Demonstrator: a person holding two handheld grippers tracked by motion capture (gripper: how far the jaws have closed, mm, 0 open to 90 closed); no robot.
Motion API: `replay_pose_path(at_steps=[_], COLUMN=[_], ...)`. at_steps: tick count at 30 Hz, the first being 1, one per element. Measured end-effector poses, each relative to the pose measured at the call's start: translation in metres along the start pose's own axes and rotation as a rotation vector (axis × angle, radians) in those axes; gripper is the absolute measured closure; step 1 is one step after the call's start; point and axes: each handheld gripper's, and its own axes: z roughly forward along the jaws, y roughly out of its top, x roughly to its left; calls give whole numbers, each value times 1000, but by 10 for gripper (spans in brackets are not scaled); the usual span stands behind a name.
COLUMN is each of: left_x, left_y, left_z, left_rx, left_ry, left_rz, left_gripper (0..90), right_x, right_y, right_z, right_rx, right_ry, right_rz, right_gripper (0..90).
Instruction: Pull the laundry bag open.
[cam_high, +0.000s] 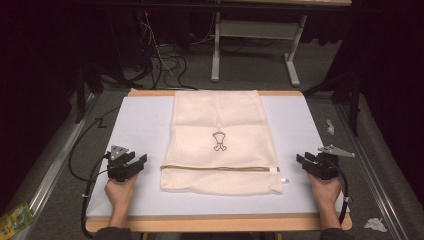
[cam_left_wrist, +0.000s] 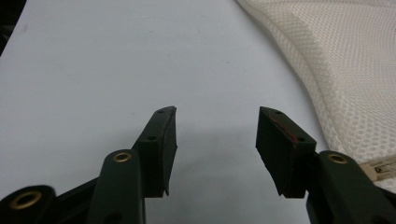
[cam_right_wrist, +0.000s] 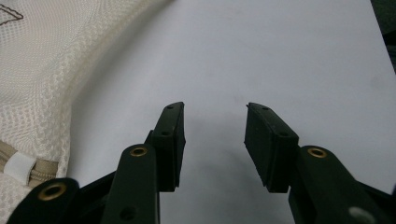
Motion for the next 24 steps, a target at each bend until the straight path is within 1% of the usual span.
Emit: replay_pose_path(at_steps=[4,8,10,14,18,24], left_x=[-1,-1,-1,0,-2,-3], left_y=[-1,0,-1,-1,-2,-2], left_z=[4,4,5,7,7,7], left_rx=[15,8,18,38,30,29], left_ry=[8,12,13,18,31,32], left_rz=[2,-5,3,-12,6,12], left_gripper=[482,482,479,464,451,428], right_x=[0,1,2,2,3,5], right_y=[0,0,-1,-1,-1,-1], right_z=[0,2,2,4,4,5], right_rx=[1,18,21,23,27,44], right_ry=[-2,-11,-16,-21,-33,-56], right_rz=[-3,-5,-11,-7,-19,-31], right_gripper=[584,578,575,559,539,505])
